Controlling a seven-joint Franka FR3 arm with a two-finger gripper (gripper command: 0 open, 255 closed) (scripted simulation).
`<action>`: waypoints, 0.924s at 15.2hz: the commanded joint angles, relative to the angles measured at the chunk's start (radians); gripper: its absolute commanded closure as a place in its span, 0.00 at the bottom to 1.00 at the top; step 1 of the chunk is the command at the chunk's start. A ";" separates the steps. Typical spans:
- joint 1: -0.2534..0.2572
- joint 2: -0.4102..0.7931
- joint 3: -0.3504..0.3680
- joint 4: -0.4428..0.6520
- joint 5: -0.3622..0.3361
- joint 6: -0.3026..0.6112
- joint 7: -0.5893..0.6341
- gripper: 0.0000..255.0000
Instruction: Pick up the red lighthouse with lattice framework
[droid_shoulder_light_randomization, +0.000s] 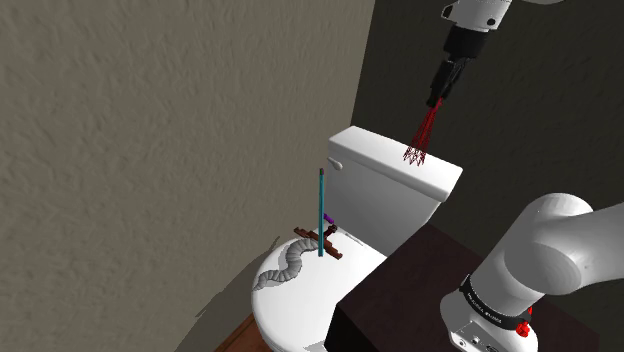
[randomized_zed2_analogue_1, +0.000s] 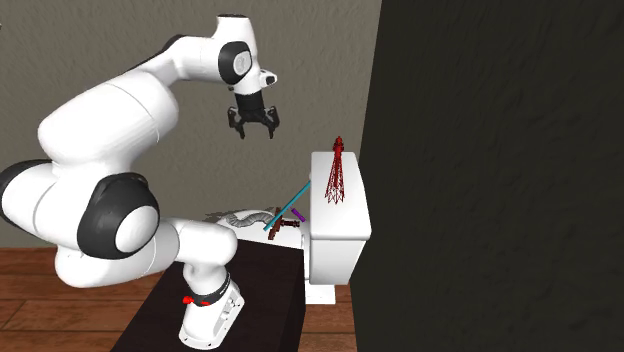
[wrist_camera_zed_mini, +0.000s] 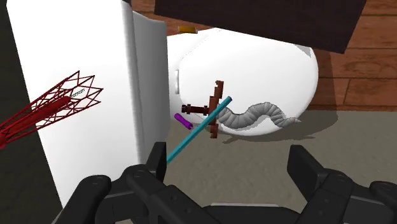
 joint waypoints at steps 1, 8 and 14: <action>0.005 0.035 -0.051 0.022 -0.049 0.000 -0.109 0.00; 0.033 0.178 -0.199 0.135 -0.186 0.014 -0.449 0.00; 0.066 0.352 -0.321 0.277 -0.254 0.061 -0.741 0.00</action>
